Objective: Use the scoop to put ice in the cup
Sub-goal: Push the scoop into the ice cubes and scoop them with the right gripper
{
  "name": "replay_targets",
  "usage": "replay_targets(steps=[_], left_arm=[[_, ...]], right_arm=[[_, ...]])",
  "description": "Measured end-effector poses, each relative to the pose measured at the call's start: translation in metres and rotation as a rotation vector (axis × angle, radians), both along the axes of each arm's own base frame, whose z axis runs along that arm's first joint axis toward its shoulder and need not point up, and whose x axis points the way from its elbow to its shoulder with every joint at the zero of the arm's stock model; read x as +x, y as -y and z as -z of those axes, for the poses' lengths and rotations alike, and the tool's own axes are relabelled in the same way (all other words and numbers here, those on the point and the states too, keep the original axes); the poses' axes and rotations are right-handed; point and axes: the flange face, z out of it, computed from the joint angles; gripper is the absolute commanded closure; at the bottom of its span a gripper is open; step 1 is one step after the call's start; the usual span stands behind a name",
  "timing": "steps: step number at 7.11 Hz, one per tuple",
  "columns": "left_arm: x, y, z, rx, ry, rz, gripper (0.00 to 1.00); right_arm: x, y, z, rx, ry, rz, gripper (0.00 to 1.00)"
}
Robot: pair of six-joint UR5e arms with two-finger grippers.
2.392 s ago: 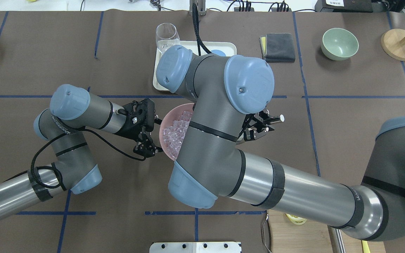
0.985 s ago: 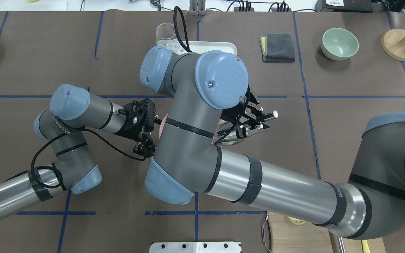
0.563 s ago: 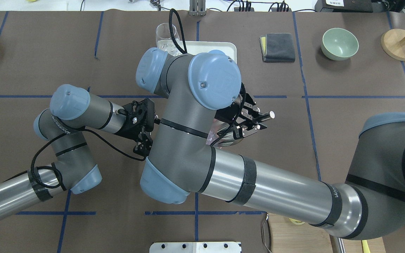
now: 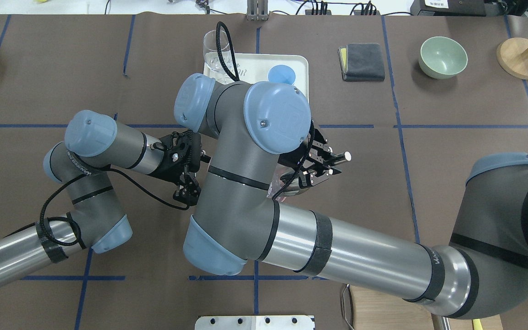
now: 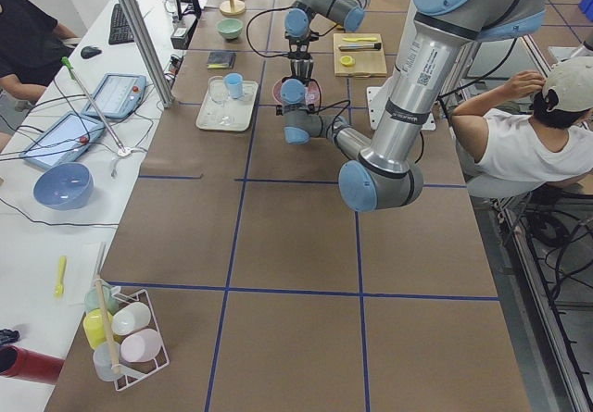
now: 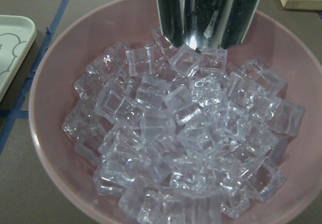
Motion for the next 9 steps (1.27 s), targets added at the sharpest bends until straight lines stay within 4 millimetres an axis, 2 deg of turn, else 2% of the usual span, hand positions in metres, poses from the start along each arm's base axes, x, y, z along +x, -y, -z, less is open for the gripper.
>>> replay_targets(steps=[9], left_arm=[[0.0, 0.0, 0.0, 0.0, 0.001, 0.0, 0.0]], right_arm=[[-0.023, 0.003, -0.008, 0.023, 0.047, 0.008, 1.0]])
